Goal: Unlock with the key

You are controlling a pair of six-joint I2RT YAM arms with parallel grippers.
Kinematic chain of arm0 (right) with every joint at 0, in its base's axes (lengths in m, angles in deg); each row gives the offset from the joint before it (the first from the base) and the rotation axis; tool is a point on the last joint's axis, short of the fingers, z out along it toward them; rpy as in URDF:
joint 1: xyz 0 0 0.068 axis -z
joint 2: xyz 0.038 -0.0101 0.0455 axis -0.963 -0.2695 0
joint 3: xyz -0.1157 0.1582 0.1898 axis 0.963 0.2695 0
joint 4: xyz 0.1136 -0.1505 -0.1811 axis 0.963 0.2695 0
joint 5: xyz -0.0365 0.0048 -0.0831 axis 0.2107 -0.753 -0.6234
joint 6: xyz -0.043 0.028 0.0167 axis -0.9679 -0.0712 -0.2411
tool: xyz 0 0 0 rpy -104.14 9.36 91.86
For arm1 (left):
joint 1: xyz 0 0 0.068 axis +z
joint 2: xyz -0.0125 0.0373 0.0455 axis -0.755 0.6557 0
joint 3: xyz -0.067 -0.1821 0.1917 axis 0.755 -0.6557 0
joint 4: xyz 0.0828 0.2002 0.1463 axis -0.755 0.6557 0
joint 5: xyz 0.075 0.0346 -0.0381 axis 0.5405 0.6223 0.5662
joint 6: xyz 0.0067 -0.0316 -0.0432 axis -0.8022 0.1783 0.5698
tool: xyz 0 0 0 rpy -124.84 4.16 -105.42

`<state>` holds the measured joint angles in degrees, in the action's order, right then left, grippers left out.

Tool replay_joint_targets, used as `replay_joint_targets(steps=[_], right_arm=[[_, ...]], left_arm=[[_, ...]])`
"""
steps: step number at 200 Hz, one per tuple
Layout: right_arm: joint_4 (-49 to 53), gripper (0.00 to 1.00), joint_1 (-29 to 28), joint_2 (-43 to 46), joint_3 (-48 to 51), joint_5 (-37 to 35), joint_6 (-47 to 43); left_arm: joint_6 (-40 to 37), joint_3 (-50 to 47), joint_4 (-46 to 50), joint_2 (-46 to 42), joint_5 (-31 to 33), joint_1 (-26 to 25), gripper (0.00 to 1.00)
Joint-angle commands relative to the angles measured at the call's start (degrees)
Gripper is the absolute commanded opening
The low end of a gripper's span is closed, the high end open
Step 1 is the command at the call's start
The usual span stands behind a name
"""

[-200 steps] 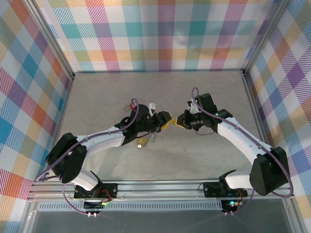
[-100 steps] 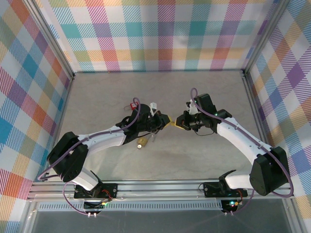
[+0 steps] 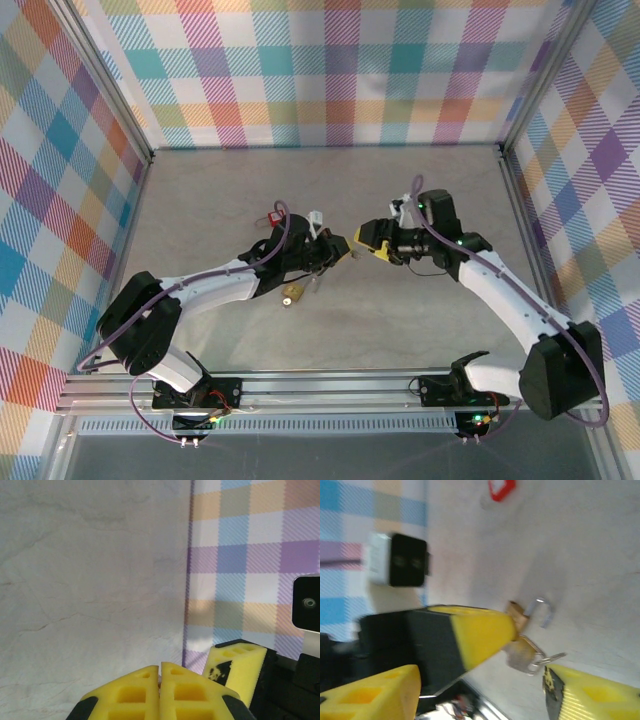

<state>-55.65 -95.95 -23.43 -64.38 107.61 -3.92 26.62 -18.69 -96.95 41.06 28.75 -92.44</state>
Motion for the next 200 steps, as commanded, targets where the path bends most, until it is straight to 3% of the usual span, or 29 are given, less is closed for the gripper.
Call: replay_joint_targets(steps=[1, 21, 66, 122, 168, 200], right_arm=[[-20.5, 0.7, 1.0, 0.6, 5.1, 9.1, 10.9], [-30.7, 0.71, 1.0, 0.6, 8.2, 10.2, 17.2], [-30.4, 0.68, 1.0, 2.7, 10.5, 9.2, 18.3], [-30.8, 0.62, 1.0, 3.6, 12.7, 8.5, 19.2], [-29.8, 0.74, 1.7, 5.3, 15.1, 8.1, 19.0], [-33.5, 0.75, 2.4, 2.5, 15.5, 9.0, 19.3]], left_arm=[[2.3, -2.0, -11.4, -1.5, 1.0, 0.0, 0.0], [4.2, -3.1, -18.2, -1.2, 1.3, -0.1, 0.0], [5.6, -3.7, -23.9, -2.0, 2.4, -0.1, 0.0], [5.4, -3.6, -24.0, -3.2, 2.9, 0.0, 0.0], [3.2, -1.1, -20.0, -3.7, 2.0, -0.1, 0.0], [3.7, 0.2, -21.0, -2.2, 0.9, -0.4, 0.0]])
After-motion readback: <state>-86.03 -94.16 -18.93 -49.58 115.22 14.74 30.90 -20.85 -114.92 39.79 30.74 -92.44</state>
